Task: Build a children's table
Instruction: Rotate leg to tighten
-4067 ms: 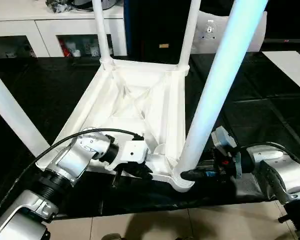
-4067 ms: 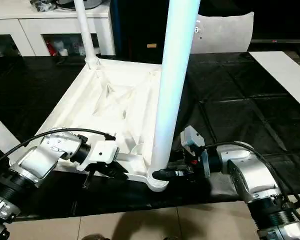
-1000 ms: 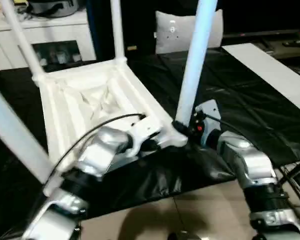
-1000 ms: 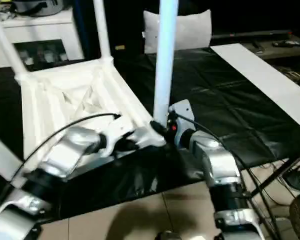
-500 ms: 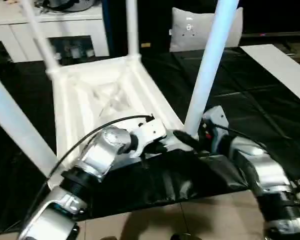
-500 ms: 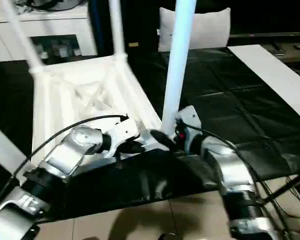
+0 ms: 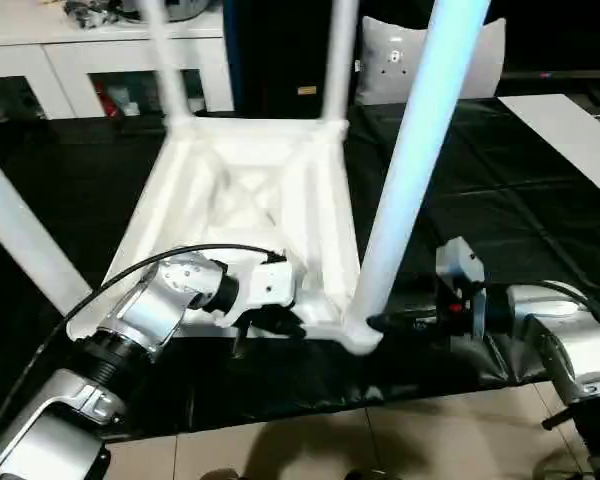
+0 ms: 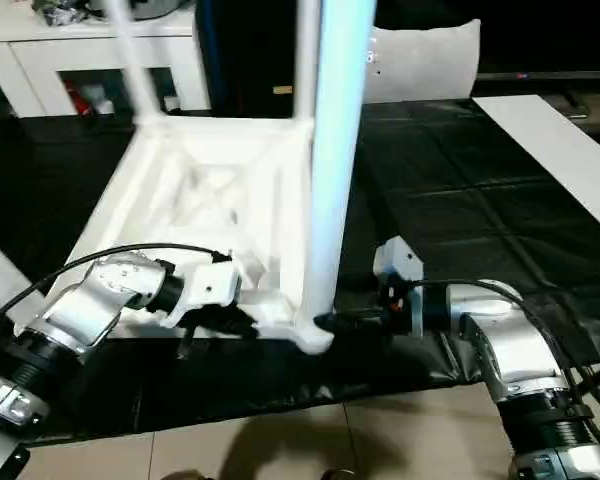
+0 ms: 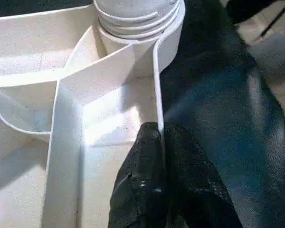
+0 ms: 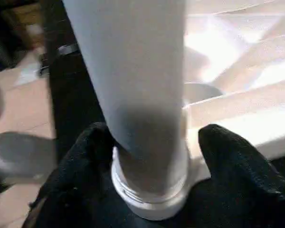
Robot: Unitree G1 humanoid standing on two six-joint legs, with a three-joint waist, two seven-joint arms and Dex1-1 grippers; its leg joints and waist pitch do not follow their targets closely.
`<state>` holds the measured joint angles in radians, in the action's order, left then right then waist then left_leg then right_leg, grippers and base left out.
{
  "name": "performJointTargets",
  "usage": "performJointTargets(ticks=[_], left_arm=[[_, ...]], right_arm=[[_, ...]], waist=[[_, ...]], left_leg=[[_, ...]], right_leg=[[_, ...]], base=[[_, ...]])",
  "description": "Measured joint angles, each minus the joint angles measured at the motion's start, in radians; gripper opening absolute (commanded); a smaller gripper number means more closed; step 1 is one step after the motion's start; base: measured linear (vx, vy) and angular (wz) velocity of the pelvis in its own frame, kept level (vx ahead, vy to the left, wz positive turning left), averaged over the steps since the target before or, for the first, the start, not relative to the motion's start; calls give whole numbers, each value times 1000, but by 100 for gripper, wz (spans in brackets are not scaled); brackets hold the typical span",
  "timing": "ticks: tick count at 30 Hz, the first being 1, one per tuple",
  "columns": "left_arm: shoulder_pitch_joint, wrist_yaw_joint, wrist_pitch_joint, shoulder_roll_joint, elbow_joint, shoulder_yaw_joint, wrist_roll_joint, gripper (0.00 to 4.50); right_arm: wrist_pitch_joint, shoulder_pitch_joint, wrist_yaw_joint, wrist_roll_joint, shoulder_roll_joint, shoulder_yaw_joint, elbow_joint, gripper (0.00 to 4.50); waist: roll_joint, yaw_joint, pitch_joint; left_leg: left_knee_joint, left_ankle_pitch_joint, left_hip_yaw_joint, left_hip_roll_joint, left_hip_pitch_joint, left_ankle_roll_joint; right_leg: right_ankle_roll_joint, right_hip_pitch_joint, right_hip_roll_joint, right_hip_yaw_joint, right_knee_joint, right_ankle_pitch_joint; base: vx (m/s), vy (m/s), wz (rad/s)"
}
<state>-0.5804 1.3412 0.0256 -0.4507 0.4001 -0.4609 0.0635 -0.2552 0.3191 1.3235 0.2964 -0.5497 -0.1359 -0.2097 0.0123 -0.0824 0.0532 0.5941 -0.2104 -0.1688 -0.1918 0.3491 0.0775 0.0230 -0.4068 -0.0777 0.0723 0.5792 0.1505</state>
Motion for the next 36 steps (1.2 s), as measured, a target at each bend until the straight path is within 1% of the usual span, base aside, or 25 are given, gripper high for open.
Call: performJointTargets(ticks=[2, 3, 4, 6, 8, 11, 16, 19, 22, 24, 25, 26, 28, 29, 31, 32, 33, 34, 35, 36], left_arm=[[0, 11, -25, -1, 4, -9, 0, 0], [-1, 17, -34, -1, 10, -9, 0, 0], [-1, 21, -40, 0, 11, -9, 0, 0], [-1, 29, -47, 0, 14, -9, -1, 0], [-1, 33, -50, 0, 15, -10, -1, 0], [-1, 38, -56, 0, 18, -10, -1, 0], [-2, 40, -74, 1, 30, -9, -3, 0], [-1, 37, -47, 11, 29, -4, -10, 0], [1, 33, 30, 12, 22, 15, -13, 0], [3, 6, 83, 13, 19, 28, -9, 0], [5, -15, 112, 18, 18, 36, -6, 0], [5, -60, 159, 34, 19, 53, 13, 0], [0, -126, 205, 59, 20, 63, 38, 0], [-3, -164, 236, 82, 20, 68, 51, 0], [-6, -218, 280, 114, 20, 73, 64, 0], [-7, -263, 321, 139, 22, 81, 76, 0], [-10, -302, 347, 157, 25, 88, 91, 0], [-13, -326, 366, 168, 30, 90, 96, 0], [-21, -370, 393, 197, 40, 92, 111, 0], [-22, -398, 406, 217, 42, 91, 123, 0]], right_arm=[[-8, 0, 38, 10, -13, -14, 2, 279], [-10, 0, 49, 11, -14, -21, 3, 279], [-12, 0, 55, 11, -14, -28, 3, 274], [-18, 0, 61, 14, -13, -29, 3, 247], [-19, 0, 60, 14, -13, -29, 3, 239], [-19, 0, 61, 14, -11, -30, 3, 208], [-23, 1, 61, 15, -11, -31, 3, 195], [-34, -5, 48, 16, -2, -28, 14, 194], [-77, -7, -15, 11, 27, -26, 38, 192], [-100, -7, -76, 1, 57, -20, 42, 192], [-116, -7, -113, -11, 78, -17, 43, 192], [-148, -5, -193, -30, 119, 2, 47, 192], [-190, 2, -311, -50, 167, 23, 48, 192], [-217, 11, -377, -64, 192, 38, 48, 192], [-248, 33, -471, -95, 227, 46, 43, 192], [-264, 46, -552, -120, 268, 55, 29, 192], [-270, 64, -618, -142, 308, 59, 9, 192], [-274, 78, -666, -152, 333, 60, -7, 192], [-265, 84, -729, -159, 370, 81, -32, 192], [-259, 84, -757, -163, 385, 95, -43, 225]], waist=[[0, -8, 0], [0, -9, 0], [0, -9, 0], [0, -9, 0], [0, -9, 0], [0, -10, 0], [0, -10, 0], [0, -9, 0], [0, -4, -1], [0, 6, -1], [0, 13, -1], [0, 26, -1], [0, 46, -1], [2, 57, -2], [4, 77, -3], [10, 93, -4], [17, 110, -4], [29, 120, 1], [33, 121, 6], [19, 117, 4]], left_leg=[[0, 0, 0, 0, 0, 0], [0, 0, 0, 0, 0, 0], [0, 0, 0, 0, 0, 0], [0, 0, 0, 0, 0, 0], [0, 0, 0, 0, 0, 0], [0, 0, 0, 0, 0, 0], [0, 0, 0, 0, 0, 0], [0, 0, 0, 0, -1, 0], [1, 1, 0, 0, -3, 2], [1, 2, -1, 0, -9, 4], [1, 2, -1, 0, -12, 4], [1, 3, -1, 0, -16, 4], [3, 3, 1, 1, -17, 5], [3, 3, 3, 1, -17, 5], [5, 3, 11, 0, -17, 4], [5, 2, 21, -1, -17, 4], [6, 2, 29, -8, -18, 4], [7, 2, 32, -18, -17, 4], [5, 2, 31, -20, -18, 4], [6, 2, 18, -12, -20, 4]], right_leg=[[0, 0, 0, 0, 0, 0], [0, 0, 0, 0, 0, 0], [0, 0, 0, 0, 1, 0], [0, 0, 0, 0, 1, 0], [0, 0, 0, 0, 1, 0], [0, 0, 0, 0, 1, 0], [0, 0, 0, 0, 1, 0], [0, 0, 0, 0, 1, 0], [0, 1, 0, -1, 4, 0], [-4, 3, 0, -1, 5, 2], [-4, 5, 0, -1, 5, 2], [-4, 8, 0, -1, 5, 3], [-5, 9, 0, 2, 1, 3], [-5, 10, -1, 7, -6, 3], [-5, 14, -9, 32, -20, 3], [-6, 26, -14, 57, -40, 3], [-6, 37, -15, 80, -57, 3], [-7, 51, -17, 100, -70, 7], [2, 53, -20, 92, -9, 47], [13, 61, -27, 63, 49, 63]], base=[[0, 0, 0], [0, 0, 0], [0, 0, 0], [0, 0, 0], [0, 0, 0], [0, 0, 0], [0, 0, 0], [0, 0, 0], [0, 0, 0], [0, 0, 0], [0, 0, 0], [0, 0, 0], [-58, 5, -7], [-59, 15, -10], [0, 0, 0], [0, 0, 0], [-40, 52, -7], [-92, 46, -8], [-92, 46, -8], [-65, -6, 9]])
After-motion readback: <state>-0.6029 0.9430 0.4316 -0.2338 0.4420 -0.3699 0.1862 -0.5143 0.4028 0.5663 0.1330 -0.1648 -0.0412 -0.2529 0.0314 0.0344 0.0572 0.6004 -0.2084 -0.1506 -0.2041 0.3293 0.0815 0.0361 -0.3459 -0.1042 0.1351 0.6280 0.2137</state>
